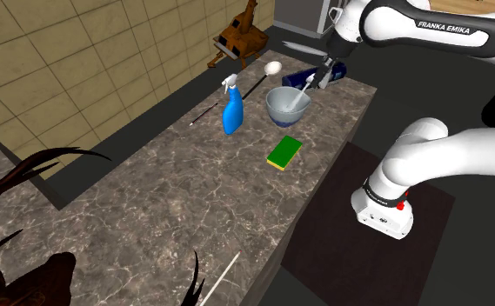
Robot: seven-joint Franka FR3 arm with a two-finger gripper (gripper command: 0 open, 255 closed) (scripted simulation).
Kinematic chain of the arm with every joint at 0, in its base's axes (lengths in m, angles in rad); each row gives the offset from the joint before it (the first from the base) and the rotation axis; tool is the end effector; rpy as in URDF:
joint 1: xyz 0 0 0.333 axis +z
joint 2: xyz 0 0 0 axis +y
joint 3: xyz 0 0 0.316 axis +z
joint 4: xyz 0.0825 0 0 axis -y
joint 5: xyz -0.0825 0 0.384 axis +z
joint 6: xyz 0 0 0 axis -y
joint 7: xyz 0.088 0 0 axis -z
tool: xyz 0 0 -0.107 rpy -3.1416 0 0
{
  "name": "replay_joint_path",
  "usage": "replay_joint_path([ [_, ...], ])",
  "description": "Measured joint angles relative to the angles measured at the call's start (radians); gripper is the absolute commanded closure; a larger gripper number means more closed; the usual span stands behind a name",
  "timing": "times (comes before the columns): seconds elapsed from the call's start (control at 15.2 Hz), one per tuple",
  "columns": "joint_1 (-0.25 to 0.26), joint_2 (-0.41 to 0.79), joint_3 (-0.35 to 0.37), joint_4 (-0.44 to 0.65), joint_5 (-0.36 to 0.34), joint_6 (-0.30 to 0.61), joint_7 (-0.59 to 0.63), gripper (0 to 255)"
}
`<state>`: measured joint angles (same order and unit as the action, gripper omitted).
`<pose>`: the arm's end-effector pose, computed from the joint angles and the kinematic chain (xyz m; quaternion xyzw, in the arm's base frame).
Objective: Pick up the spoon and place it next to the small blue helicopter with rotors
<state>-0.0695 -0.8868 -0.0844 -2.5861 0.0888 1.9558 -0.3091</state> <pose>0.3079 -0.0463 0.5477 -0.9861 -0.0766 -0.1397 0.0464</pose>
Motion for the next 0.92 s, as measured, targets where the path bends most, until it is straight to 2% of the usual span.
replay_joint_path([
  [0.46,-0.072,0.010,-0.177,0.030,-0.093,-0.037,-0.178,255],
  [0.92,-0.119,0.067,-0.350,0.121,-0.171,-0.080,-0.353,255],
])
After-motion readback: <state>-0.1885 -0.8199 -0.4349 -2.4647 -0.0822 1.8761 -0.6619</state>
